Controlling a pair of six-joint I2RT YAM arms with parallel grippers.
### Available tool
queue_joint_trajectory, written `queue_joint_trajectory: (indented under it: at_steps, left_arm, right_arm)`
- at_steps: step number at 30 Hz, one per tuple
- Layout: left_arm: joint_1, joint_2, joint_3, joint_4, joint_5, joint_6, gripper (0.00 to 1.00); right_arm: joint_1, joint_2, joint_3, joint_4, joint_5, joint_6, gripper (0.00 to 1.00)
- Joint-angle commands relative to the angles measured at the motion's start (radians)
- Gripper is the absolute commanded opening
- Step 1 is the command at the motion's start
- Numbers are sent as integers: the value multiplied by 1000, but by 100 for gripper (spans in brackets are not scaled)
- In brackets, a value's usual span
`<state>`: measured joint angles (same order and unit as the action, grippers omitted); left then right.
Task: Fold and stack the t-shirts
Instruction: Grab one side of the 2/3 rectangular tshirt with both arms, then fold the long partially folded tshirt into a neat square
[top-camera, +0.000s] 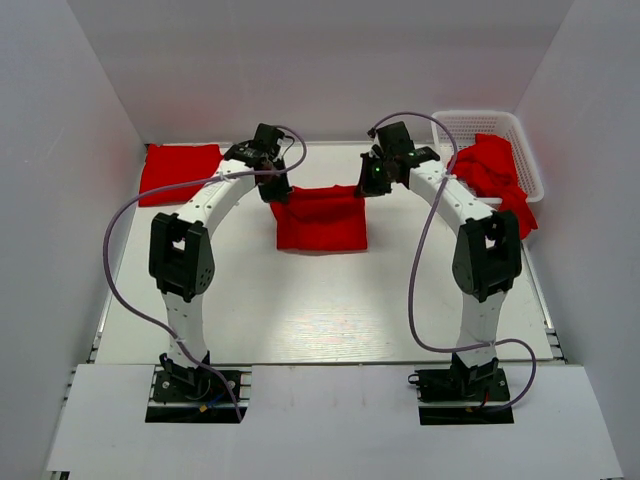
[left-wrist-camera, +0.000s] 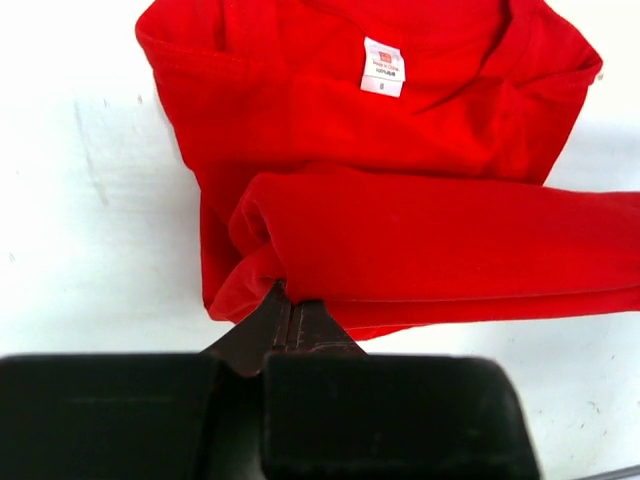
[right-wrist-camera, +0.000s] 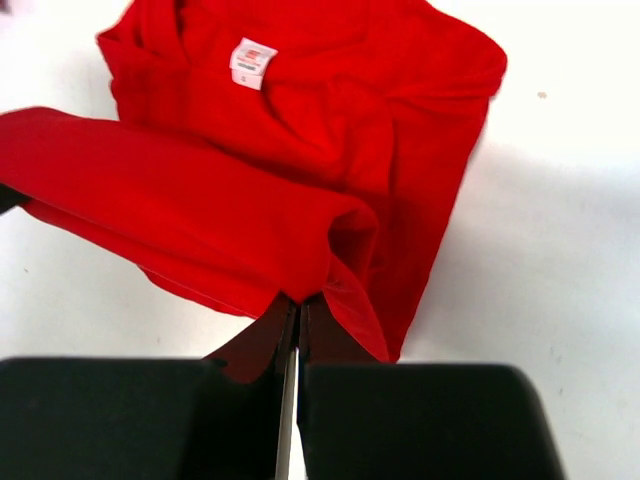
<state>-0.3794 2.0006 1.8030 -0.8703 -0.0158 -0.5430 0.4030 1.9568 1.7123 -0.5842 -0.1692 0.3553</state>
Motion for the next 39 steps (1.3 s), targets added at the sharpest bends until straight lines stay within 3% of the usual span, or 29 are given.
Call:
queue_joint_trajectory:
  at_steps: [1, 6, 13, 14, 15, 16, 17, 18, 19, 22, 24, 30, 32, 33, 36, 39]
  left_arm:
    - [53, 0, 56, -6, -88, 49, 0]
    - [62, 33, 82, 31, -58, 81, 0]
    - [80, 105, 101, 174, -38, 126, 0]
    - [80, 121, 123, 189, -50, 126, 8]
    - [80, 153, 134, 198, -50, 126, 29]
    - [91, 168, 162, 208, -38, 126, 88]
    - [91, 181, 182, 208, -38, 138, 100]
    - [100, 194, 212, 208, -38, 138, 100]
    - [109, 217, 281, 188, -38, 138, 100]
    - [120, 217, 363, 156, -56, 138, 100]
    - [120, 173, 340, 171, -56, 158, 100]
    - [120, 1, 18, 321, 37, 224, 100]
    - [97, -28, -66, 347, 62, 268, 95]
    - [97, -39, -82, 356, 62, 284, 87]
    - [97, -17, -96, 366, 88, 293, 74]
    - [97, 35, -76, 376, 88, 302, 74]
  right_arm:
    - [-47, 42, 85, 3, 36, -58, 0]
    - [-59, 97, 124, 21, 20, -61, 0]
    - [-82, 166, 142, 216, -7, -41, 0]
    - [-84, 200, 145, 254, -9, -33, 0]
    - [-89, 215, 153, 270, -12, -29, 12]
    - [-92, 226, 174, 302, -21, -16, 42]
    - [-93, 255, 185, 319, -48, -1, 55]
    - [-98, 260, 213, 329, -65, 8, 82]
    - [-104, 261, 220, 357, -97, 10, 90]
    - [-102, 229, 248, 360, -93, 4, 90]
    - [-101, 171, 210, 356, -78, -7, 90]
    - [-92, 31, 44, 282, -62, -58, 90]
    - [-86, -1, 4, 273, -99, -70, 90]
    - [-81, -13, -43, 288, -107, -79, 90]
    - [-67, -10, -63, 282, -127, -90, 90]
    - [-59, 23, -51, 261, -113, -96, 90]
